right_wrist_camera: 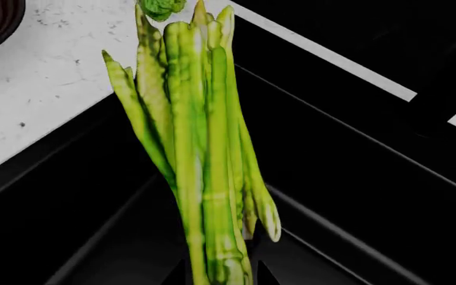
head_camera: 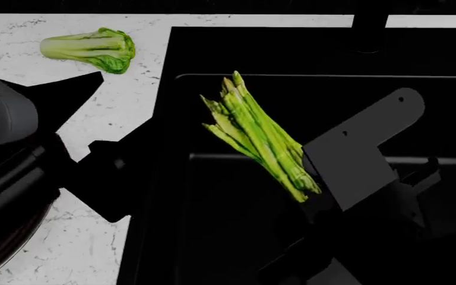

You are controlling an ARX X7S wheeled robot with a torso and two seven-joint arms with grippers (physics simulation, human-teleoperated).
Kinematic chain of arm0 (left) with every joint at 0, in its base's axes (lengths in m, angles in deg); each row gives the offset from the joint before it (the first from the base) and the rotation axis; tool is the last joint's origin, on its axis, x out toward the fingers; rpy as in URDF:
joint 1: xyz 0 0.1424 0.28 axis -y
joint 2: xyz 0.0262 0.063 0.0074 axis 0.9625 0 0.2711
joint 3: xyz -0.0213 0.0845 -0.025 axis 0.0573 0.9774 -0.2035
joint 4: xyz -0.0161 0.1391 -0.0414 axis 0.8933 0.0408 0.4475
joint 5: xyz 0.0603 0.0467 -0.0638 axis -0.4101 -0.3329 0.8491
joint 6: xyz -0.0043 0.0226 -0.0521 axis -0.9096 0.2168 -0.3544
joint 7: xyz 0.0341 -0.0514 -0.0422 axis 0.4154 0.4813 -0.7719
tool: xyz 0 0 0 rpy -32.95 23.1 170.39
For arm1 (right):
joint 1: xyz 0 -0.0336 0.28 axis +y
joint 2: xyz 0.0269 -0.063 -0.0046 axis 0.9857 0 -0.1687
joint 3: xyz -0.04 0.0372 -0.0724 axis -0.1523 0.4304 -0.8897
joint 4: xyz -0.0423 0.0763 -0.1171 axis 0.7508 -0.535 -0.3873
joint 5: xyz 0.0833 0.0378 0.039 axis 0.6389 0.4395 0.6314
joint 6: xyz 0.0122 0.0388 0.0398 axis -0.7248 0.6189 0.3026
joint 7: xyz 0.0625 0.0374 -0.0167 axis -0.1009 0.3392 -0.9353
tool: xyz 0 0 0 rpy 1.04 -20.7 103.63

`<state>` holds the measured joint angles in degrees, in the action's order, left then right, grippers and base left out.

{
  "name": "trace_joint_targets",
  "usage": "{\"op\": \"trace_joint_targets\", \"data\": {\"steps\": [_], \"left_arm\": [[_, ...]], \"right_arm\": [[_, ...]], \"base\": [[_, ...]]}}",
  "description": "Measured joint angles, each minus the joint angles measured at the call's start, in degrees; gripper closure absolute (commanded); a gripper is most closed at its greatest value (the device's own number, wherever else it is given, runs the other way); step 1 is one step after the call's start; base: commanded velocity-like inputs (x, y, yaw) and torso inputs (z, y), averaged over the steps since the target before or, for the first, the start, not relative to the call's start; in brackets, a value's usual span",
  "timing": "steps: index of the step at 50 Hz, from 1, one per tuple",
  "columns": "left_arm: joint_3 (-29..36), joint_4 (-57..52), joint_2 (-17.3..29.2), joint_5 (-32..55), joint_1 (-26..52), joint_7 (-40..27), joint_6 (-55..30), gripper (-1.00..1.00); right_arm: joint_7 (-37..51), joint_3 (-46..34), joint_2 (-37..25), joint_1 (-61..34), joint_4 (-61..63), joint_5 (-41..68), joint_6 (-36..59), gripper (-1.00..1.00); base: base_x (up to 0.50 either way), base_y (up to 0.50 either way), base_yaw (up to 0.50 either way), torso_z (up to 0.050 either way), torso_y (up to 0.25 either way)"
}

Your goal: Pick the asparagus from the sink and place it on the plate located on the counter

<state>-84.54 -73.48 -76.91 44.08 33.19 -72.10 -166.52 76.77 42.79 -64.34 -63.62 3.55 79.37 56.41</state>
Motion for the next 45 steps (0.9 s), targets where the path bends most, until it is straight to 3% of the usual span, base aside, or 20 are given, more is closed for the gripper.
{"op": "trace_joint_targets", "data": {"steps": [21, 45], "left_arm": [[-2.75, 6.40, -0.21, 15.30, -0.42, -4.57, 3.52, -1.00], [0.95, 16.33, 1.04, 19.44, -0.96, -3.43, 12.05, -1.00]], "right_arm": [[3.23, -0.34, -0.64, -1.65, 0.78, 5.87, -0.77, 1.00], [6.44, -0.51, -2.35, -2.48, 2.05, 12.13, -2.51, 1.00]], "base": [[0.00, 0.00, 0.00, 0.000, 0.000], [0.00, 0.00, 0.00, 0.000, 0.000]]}}
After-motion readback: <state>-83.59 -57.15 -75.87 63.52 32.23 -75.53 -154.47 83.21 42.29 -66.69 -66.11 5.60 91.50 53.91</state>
